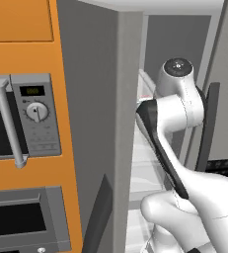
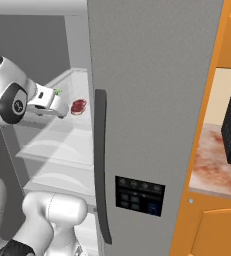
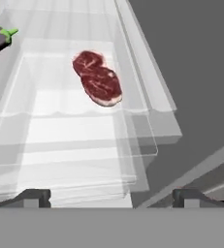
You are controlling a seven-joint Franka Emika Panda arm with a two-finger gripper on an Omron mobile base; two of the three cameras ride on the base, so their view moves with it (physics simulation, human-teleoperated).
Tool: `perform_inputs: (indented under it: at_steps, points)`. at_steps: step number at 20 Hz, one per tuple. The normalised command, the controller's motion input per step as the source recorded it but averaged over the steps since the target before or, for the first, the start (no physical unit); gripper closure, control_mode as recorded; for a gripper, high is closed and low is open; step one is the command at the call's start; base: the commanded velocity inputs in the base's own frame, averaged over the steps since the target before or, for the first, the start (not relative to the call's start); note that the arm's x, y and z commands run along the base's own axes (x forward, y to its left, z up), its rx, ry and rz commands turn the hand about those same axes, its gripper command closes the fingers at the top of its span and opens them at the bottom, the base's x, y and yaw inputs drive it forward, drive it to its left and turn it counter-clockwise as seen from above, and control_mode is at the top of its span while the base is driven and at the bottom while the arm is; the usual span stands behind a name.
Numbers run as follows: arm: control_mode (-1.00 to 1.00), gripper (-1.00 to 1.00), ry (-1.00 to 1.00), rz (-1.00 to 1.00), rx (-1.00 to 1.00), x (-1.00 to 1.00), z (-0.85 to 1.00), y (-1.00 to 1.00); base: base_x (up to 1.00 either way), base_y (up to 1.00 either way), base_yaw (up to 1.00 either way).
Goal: Open the fridge, remove the tangerine, eggplant, and steak, and place them on any counter.
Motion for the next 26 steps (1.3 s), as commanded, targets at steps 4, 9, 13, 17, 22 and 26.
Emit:
perform_inputs:
  at_steps: [4,9,13,17,22,26]
  points:
    - [-1.00,-1.00,0.04,0.08,0.00,1.00,0.04,0.00,0.00,0.00,0.00]
    - [-1.00,-1.00,0.16,0.05,-0.07,1.00,-0.08,-0.01,0.00,0.00,0.00]
    - [-1.00,-1.00,0.17,0.05,-0.11,1.00,-0.42,-0.07,0.00,0.00,0.00]
    - [-1.00,-1.00,0.14,0.04,-0.03,0.87,-0.51,-0.16,0.00,0.00,0.00]
    - [-1.00,-1.00,0.02,0.09,0.00,0.26,-0.35,-0.05,0.00,0.00,0.00]
    - [-1.00,-1.00,0.00,0.08,0.04,-0.01,-0.37,-0.07,0.00,0.00,0.00]
